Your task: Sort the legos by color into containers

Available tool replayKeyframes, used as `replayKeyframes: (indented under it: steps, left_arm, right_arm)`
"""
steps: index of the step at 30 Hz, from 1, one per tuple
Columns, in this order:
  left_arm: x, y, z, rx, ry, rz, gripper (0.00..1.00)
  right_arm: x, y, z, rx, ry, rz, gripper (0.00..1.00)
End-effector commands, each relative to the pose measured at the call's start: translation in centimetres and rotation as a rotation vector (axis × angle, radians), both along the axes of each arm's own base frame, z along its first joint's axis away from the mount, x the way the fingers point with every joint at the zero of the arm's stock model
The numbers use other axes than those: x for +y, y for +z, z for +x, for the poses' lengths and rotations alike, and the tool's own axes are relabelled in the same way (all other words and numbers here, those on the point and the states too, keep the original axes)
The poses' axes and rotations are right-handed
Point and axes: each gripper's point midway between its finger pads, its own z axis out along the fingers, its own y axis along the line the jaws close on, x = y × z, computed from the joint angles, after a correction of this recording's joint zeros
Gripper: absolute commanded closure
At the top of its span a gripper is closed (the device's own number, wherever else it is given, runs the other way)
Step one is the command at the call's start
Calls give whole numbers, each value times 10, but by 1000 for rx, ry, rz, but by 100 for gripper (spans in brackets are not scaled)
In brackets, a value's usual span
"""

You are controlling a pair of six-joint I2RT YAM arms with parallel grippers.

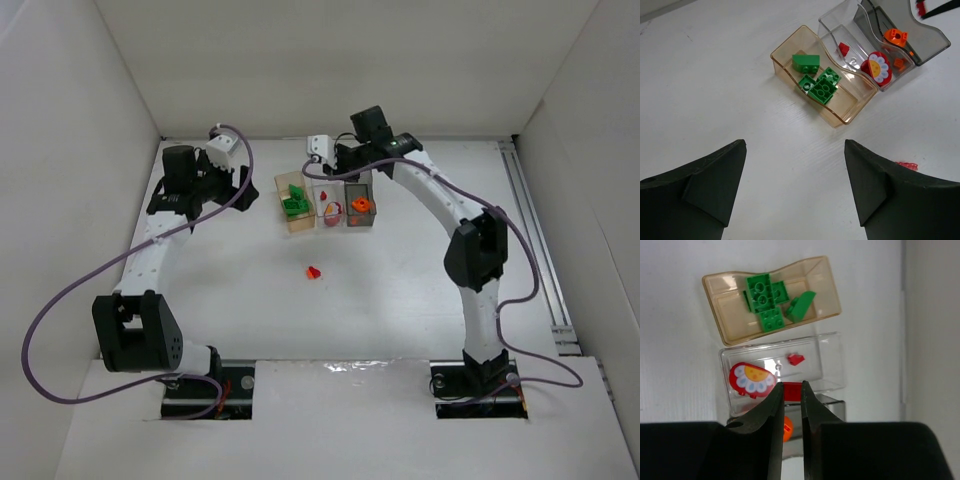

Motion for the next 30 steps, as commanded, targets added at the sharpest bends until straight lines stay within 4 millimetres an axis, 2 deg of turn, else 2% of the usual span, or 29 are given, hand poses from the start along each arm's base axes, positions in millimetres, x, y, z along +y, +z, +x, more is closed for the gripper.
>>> replayKeyframes:
  steps: [1,5,6,8,11,12,13,15,17,18,20,21,22,23,24,25,26,27,28,29,30]
  left_arm:
    - [2,27,10,-73,12,-9,23]
    - [2,30,9,-73,13,-9,22]
    - [2,30,9,-73,13,-9,22]
    - [0,28,7,-63,5,-13,22]
    - [0,32,9,-73,5,-13,22]
    - [0,29,10,-63,5,-13,22]
    - [0,29,10,-63,5,-13,22]
    - [-1,25,10,-53,-5,-19,22]
    - [-4,26,9,-59,-27,-20,22]
    - [-5,26,9,-59,-35,-24,22]
    - [-6,25,7,-65,-55,-8,22]
    - [-8,24,5,-68,-83,-2,22]
    - [-24,22,-10,-63,-156,-1,22]
    - [-28,19,-16,-92,-206,49,22]
    - [-38,16,-26,-99,-260,64,22]
    - [-45,12,-35,-109,-303,90,22]
    - [-64,2,-58,-95,-392,109,22]
    - [-70,-10,-72,-127,-474,173,22]
    - [-78,-12,-77,-144,-525,200,22]
    - [-87,-24,-95,-131,-591,221,22]
    - [-90,-33,-103,-129,-640,241,22]
  right_arm:
    - [14,-6,8,43,3,54,98]
    - [11,-27,22,60,-31,33,95]
    - [12,-23,23,50,-31,38,92]
    - [8,-37,28,71,-42,26,77]
    - [9,-36,26,76,-32,34,63]
    - [11,-36,25,79,-25,39,61]
    - [12,-43,20,105,-10,41,59]
    - [14,-41,12,126,15,58,54]
    - [18,-40,-5,163,76,86,53]
    - [15,-31,-8,149,102,103,53]
    - [17,-36,-25,206,151,122,52]
    - [17,-25,-32,197,175,135,52]
    - [13,-23,-36,213,180,145,52]
    - [8,-18,-39,221,185,164,52]
    - [1,-25,-46,250,179,161,52]
    - [-8,-10,-50,228,171,170,52]
    - [-15,-6,-52,220,160,174,52]
    - [-32,-1,-58,229,140,184,52]
    - [-41,1,-61,233,130,193,52]
    - [-50,2,-63,235,113,194,52]
    - [-66,4,-60,237,82,204,52]
